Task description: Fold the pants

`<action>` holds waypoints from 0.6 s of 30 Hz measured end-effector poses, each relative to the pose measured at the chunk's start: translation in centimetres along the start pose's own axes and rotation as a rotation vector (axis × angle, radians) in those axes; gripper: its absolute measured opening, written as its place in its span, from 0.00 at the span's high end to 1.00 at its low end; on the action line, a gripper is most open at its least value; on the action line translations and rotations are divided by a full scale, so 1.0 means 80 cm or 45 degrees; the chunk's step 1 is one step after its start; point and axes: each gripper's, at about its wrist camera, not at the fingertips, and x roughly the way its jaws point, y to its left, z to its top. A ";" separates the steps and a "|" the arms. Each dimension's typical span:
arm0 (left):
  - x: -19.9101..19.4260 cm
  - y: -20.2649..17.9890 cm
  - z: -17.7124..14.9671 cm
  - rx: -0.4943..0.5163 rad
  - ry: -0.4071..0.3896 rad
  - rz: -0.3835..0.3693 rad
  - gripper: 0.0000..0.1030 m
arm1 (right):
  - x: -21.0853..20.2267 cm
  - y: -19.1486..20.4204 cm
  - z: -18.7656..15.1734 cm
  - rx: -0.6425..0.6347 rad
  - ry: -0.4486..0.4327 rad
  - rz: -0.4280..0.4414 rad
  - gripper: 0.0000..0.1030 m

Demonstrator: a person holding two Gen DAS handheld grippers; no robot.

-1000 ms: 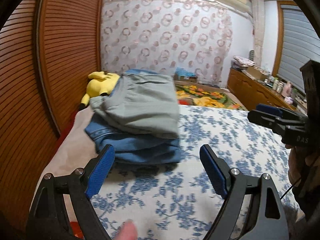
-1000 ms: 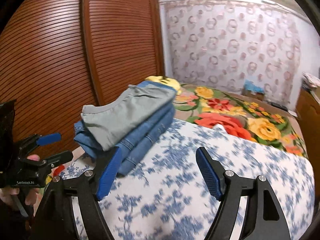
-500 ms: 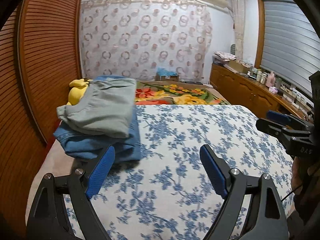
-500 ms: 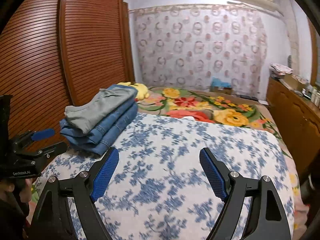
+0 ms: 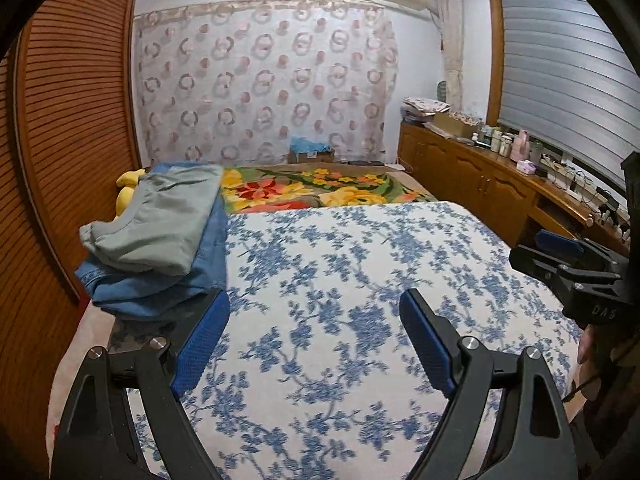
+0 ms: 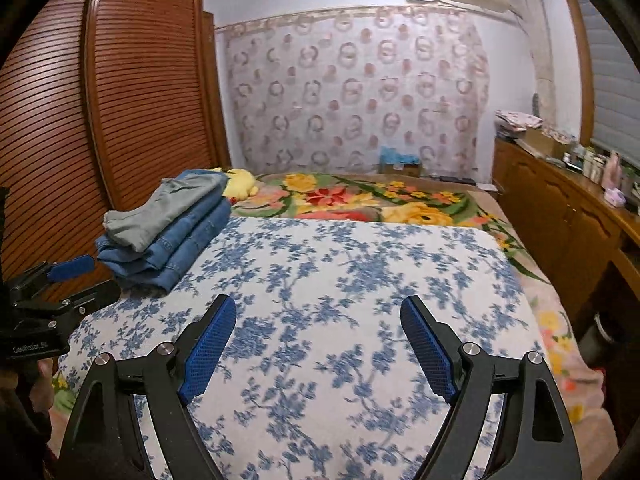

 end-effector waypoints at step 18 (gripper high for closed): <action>-0.046 -0.015 0.044 -0.018 -0.127 0.011 0.15 | -0.068 -0.002 0.007 0.014 -0.172 -0.090 0.17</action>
